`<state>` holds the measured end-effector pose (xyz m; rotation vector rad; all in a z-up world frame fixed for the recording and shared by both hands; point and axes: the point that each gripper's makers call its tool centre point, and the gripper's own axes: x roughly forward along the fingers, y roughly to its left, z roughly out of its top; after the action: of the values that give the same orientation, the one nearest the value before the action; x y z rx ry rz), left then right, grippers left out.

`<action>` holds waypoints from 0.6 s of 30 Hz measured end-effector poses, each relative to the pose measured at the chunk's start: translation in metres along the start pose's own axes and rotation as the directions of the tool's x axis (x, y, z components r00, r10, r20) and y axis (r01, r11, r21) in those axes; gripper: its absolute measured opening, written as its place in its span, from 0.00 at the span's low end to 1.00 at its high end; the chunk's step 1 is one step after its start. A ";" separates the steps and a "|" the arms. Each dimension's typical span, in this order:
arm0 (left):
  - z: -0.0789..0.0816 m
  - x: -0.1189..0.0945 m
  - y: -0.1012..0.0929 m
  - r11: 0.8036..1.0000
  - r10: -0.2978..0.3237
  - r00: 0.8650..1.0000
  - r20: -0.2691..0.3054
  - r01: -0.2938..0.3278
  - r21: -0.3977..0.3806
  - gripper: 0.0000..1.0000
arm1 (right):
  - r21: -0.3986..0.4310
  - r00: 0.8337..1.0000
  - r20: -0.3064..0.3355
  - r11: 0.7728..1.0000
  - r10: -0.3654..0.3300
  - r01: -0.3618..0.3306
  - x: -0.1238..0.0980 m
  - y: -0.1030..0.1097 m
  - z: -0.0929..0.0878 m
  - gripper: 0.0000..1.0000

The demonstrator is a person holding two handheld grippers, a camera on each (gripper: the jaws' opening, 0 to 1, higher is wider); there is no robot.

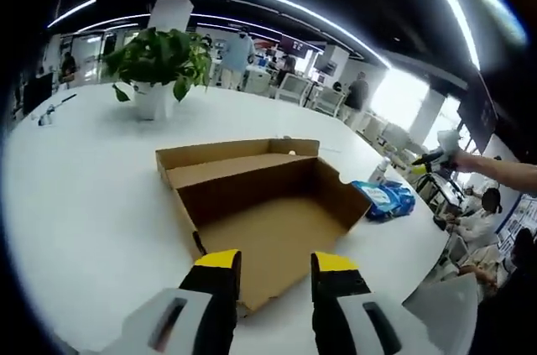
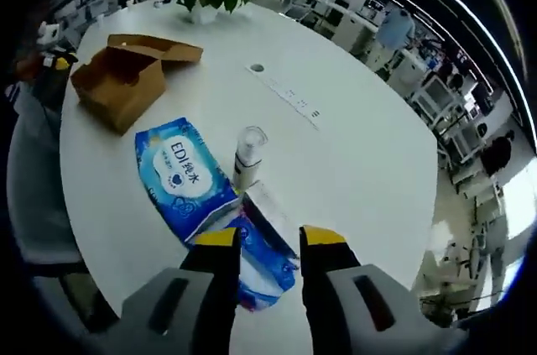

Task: Operate the shoe box by opening the lid, removing the specified soft item, and placing it in the target area until the item is outside and the box remains undamaged.

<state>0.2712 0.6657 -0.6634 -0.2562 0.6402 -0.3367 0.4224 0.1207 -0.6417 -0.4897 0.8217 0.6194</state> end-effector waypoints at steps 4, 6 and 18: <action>-0.010 -0.004 0.017 0.997 0.063 0.998 -0.007 -0.063 -0.043 0.33 | 0.122 0.998 0.064 0.992 0.000 -0.007 -0.009 0.005 -0.017 0.30; -0.013 -0.007 0.022 0.994 0.082 0.997 -0.005 -0.082 -0.076 0.33 | 0.192 0.994 0.108 0.981 -0.003 -0.018 -0.014 0.007 -0.024 0.31; -0.026 -0.002 0.034 0.979 0.138 0.990 -0.032 -0.141 -0.149 0.33 | 0.472 0.945 0.317 0.878 -0.083 -0.081 -0.038 0.015 -0.056 0.36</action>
<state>0.2611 0.6944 -0.6943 -0.3507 0.7023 -0.1560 0.3630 0.0851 -0.6476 0.0723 0.6227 0.4551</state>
